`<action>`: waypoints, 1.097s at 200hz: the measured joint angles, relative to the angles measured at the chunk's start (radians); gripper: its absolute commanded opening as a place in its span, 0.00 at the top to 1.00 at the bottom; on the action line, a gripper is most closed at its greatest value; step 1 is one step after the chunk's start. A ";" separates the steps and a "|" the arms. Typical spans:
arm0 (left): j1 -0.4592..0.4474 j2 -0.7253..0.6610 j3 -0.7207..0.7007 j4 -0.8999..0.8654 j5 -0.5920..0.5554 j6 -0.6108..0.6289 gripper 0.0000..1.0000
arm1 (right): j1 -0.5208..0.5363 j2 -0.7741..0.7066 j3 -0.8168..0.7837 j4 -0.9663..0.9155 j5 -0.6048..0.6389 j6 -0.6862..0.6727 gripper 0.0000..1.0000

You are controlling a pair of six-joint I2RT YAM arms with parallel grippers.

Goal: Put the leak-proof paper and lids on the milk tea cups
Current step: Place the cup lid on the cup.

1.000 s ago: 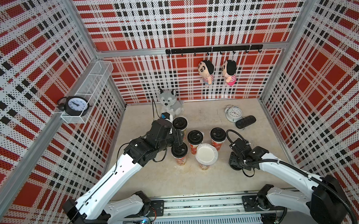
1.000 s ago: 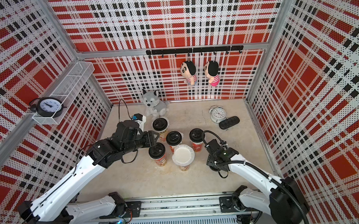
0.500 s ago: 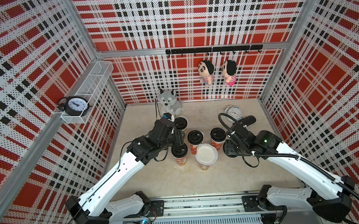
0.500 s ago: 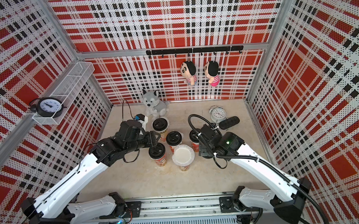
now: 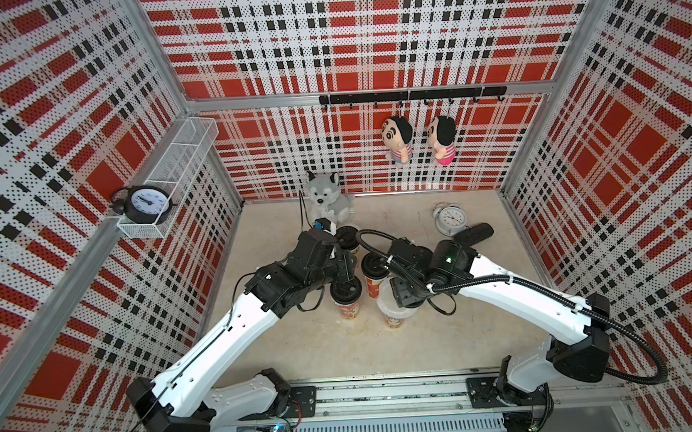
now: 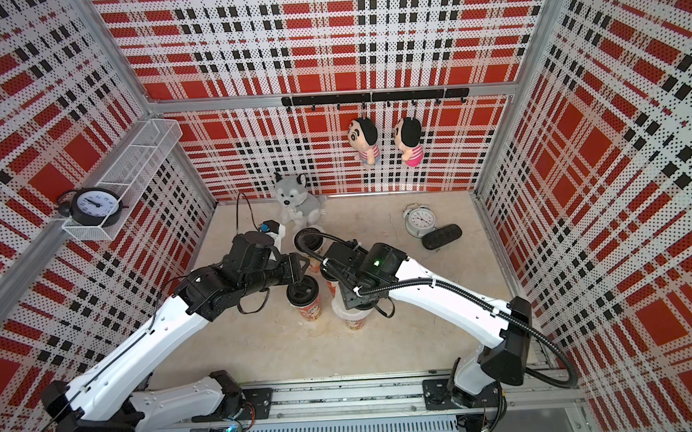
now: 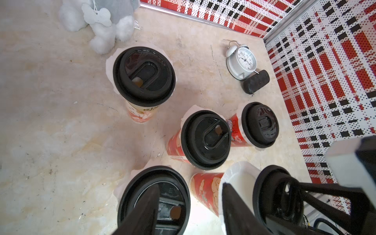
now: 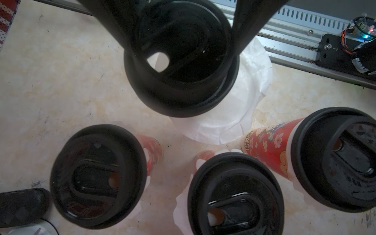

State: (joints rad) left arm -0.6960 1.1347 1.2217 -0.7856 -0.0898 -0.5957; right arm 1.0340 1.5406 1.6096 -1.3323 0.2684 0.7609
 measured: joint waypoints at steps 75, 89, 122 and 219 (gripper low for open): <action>0.000 0.000 -0.004 -0.001 0.000 0.000 0.46 | 0.031 0.054 0.024 0.032 -0.039 -0.031 0.31; 0.000 0.000 -0.005 -0.001 0.000 0.000 0.47 | 0.031 0.056 0.024 0.039 -0.045 -0.031 0.31; 0.000 0.000 -0.005 -0.001 0.000 0.000 0.47 | 0.031 0.057 0.021 0.049 -0.050 -0.031 0.31; 0.000 0.000 -0.005 -0.001 0.000 0.000 0.47 | 0.031 0.058 -0.016 0.060 -0.051 -0.026 0.30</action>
State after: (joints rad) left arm -0.6960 1.1343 1.2163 -0.7864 -0.0902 -0.5957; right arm 1.0653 1.5982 1.5936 -1.2724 0.2176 0.7349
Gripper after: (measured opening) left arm 0.534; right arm 0.700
